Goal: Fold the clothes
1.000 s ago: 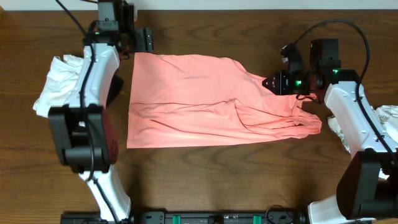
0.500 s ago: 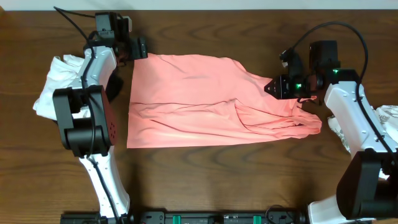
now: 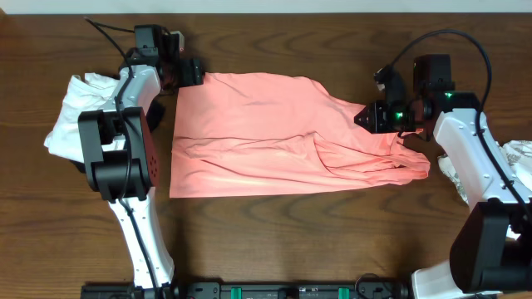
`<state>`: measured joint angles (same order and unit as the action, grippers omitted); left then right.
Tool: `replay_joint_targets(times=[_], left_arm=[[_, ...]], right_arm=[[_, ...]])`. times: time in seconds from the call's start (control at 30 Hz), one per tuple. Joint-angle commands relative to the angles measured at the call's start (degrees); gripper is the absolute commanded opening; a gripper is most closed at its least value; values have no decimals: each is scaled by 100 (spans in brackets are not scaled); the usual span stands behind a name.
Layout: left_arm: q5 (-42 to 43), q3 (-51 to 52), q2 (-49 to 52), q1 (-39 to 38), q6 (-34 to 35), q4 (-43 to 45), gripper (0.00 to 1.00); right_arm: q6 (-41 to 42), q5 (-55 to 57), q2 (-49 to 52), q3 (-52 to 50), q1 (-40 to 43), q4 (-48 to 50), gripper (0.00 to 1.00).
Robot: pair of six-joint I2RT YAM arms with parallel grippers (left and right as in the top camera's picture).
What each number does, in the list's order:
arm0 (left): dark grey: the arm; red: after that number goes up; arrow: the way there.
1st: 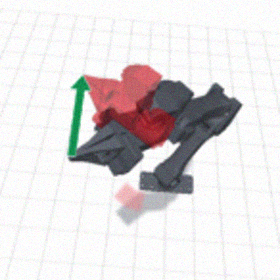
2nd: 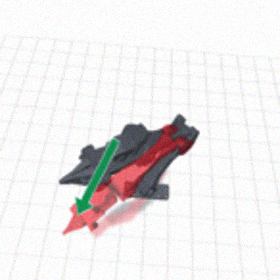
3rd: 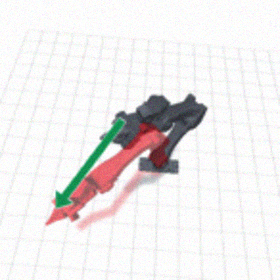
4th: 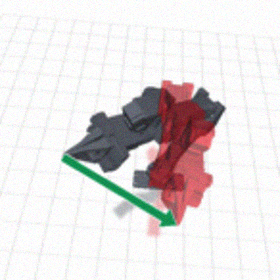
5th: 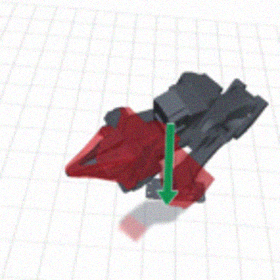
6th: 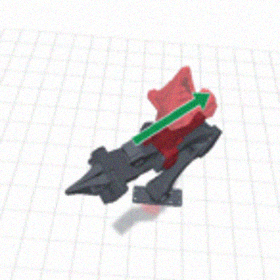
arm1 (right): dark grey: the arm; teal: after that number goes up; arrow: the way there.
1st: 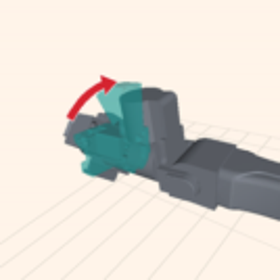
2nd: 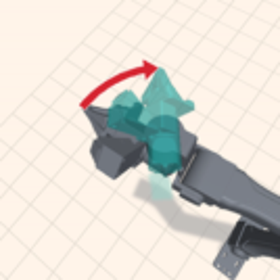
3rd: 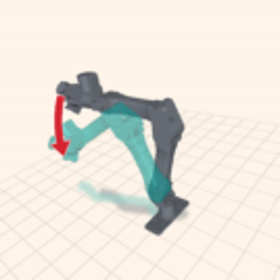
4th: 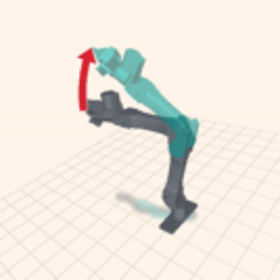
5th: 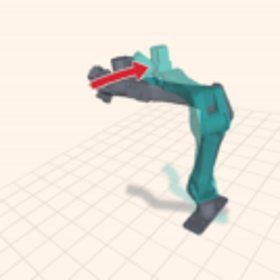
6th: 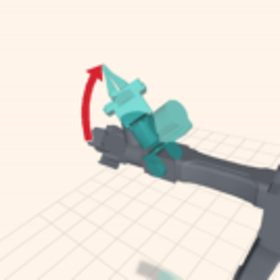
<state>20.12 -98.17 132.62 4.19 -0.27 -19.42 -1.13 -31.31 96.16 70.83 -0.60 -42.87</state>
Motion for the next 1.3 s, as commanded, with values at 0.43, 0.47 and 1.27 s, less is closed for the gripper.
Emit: replay_joint_targets(times=[0.43,0.47,1.27], left_arm=[[494,-42,173,0,186,-153,29],[494,-42,173,-2,186,-153,26],[-422,-44,101,55,553,166,44]], right_arm=[[-109,-17,4,118,26,-90,14],[-109,-17,4,118,26,-90,14],[-111,160,4,118,24,-153,14]])
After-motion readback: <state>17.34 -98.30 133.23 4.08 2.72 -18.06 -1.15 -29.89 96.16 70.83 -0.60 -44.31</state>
